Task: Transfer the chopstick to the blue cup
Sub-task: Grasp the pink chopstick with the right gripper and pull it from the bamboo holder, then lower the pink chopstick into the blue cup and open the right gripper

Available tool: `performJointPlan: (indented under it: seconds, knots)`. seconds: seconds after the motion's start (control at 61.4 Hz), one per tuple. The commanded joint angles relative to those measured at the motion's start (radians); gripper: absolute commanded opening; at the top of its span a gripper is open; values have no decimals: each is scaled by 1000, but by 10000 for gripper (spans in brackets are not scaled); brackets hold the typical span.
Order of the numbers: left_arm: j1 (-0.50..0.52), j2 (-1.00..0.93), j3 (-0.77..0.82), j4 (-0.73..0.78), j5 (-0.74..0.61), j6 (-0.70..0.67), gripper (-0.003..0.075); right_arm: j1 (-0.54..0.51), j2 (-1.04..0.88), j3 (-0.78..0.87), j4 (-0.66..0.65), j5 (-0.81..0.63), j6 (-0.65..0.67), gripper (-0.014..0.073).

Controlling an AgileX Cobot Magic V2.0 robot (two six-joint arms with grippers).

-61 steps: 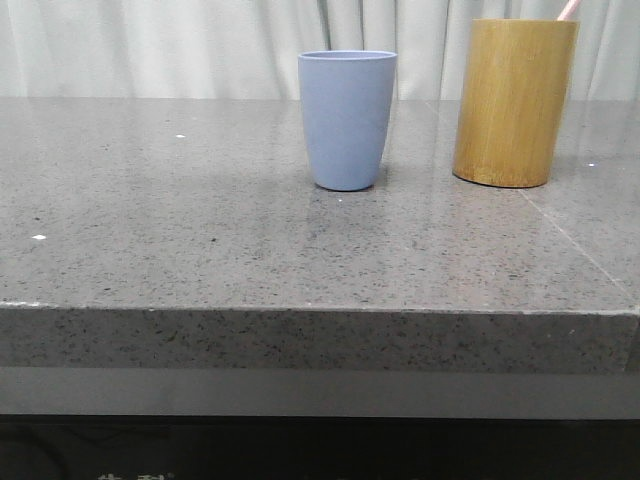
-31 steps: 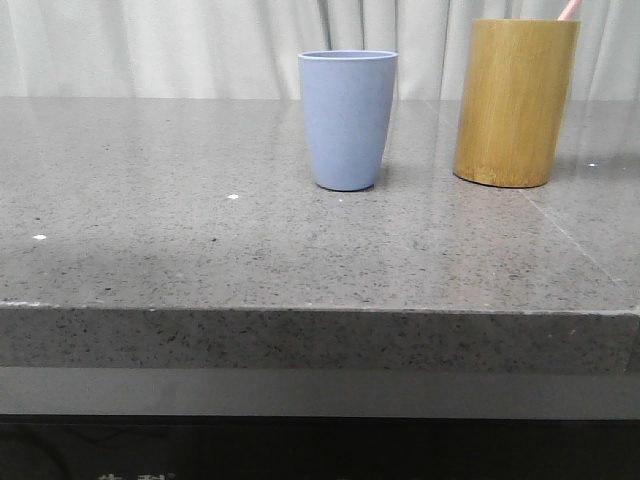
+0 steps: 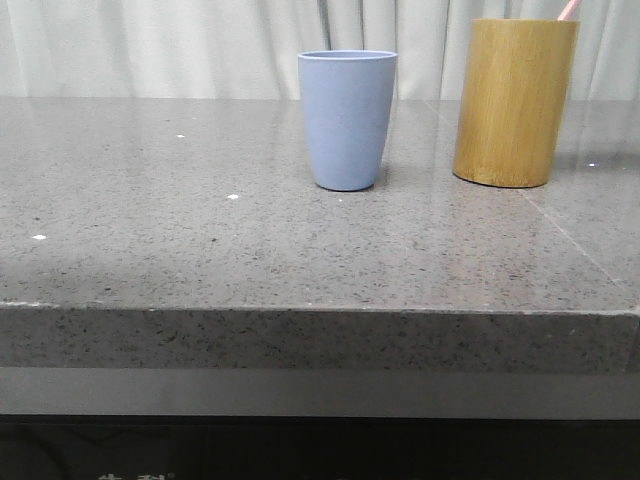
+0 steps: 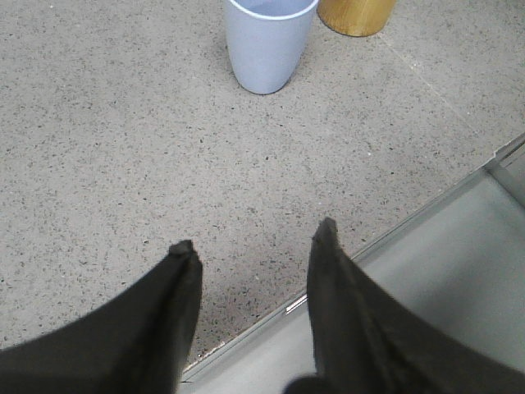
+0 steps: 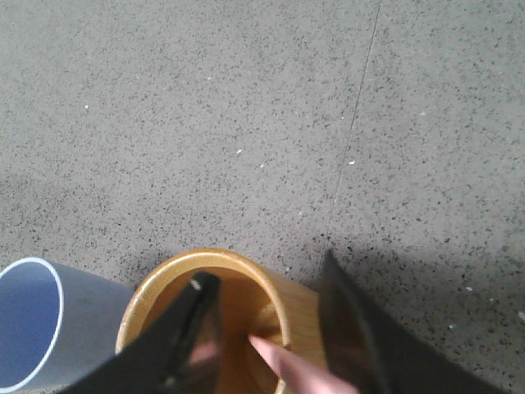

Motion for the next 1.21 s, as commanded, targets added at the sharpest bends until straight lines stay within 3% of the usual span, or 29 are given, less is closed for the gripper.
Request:
performJointPlan:
  seconds: [0.0, 0.179, 0.375, 0.603, 0.913, 1.075, 1.19]
  knots:
    - [-8, -15, -27, -14, -66, -8, 316, -2, -46, -39, 29, -38, -13, 180]
    - [-8, -15, -27, -14, -66, -8, 316, -2, -46, -39, 29, -41, -13, 25]
    - [-8, -15, -27, -14, -66, -8, 316, -2, -48, -39, 8, -41, -13, -62]
    - [-8, -15, -27, -14, -66, -8, 316, -2, -101, -54, -15, -34, -17, -64]
    - [-8, -15, -27, -14, -64, -8, 316, 14, -267, -254, -43, 65, -77, -64]
    - [-8, -15, -27, -14, -64, -8, 316, 100, -355, -278, -65, 63, -89, -64]
    - [-8, -15, -27, -14, -66, -8, 316, 220, -368, -270, -65, 50, -94, -64]
